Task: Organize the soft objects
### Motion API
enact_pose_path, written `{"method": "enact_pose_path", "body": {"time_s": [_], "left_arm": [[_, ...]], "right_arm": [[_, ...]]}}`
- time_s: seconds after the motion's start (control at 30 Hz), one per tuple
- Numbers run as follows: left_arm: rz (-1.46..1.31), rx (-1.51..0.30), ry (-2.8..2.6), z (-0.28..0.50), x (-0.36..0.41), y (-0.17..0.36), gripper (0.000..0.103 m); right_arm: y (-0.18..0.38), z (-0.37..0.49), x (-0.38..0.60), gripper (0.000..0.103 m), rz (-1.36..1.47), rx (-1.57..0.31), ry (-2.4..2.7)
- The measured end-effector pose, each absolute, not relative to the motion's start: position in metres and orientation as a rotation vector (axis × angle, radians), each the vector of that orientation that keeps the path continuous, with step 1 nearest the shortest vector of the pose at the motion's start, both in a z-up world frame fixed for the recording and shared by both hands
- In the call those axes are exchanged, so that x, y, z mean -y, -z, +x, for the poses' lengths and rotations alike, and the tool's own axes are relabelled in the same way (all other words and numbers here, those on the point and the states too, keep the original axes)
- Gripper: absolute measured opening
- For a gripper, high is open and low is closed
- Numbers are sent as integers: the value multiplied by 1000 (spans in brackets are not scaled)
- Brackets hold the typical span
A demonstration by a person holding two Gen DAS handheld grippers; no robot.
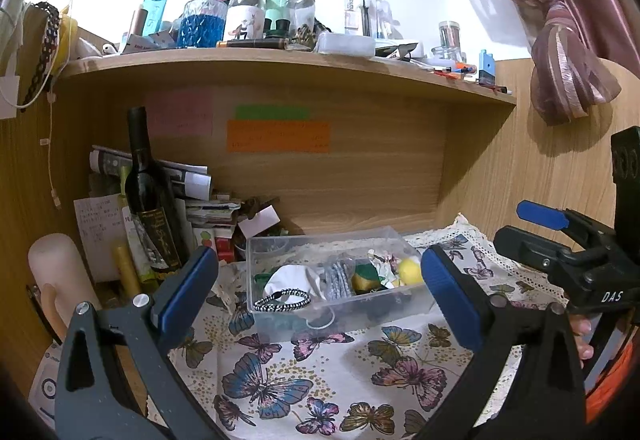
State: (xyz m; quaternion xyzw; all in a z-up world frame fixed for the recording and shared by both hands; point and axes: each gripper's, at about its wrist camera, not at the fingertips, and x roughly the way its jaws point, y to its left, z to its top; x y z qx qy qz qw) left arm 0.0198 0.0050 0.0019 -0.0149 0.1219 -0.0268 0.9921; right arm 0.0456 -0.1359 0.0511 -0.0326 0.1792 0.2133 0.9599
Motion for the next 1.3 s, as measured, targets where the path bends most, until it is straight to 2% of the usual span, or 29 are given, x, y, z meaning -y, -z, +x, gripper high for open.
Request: {"method": "enact_pose_path", "body": {"time_s": [1.3], "left_arm": [[-36,-264,73,24,-2,0,103]], "right_arm": [[-48,48,137,103,-53,-370,-434]]}}
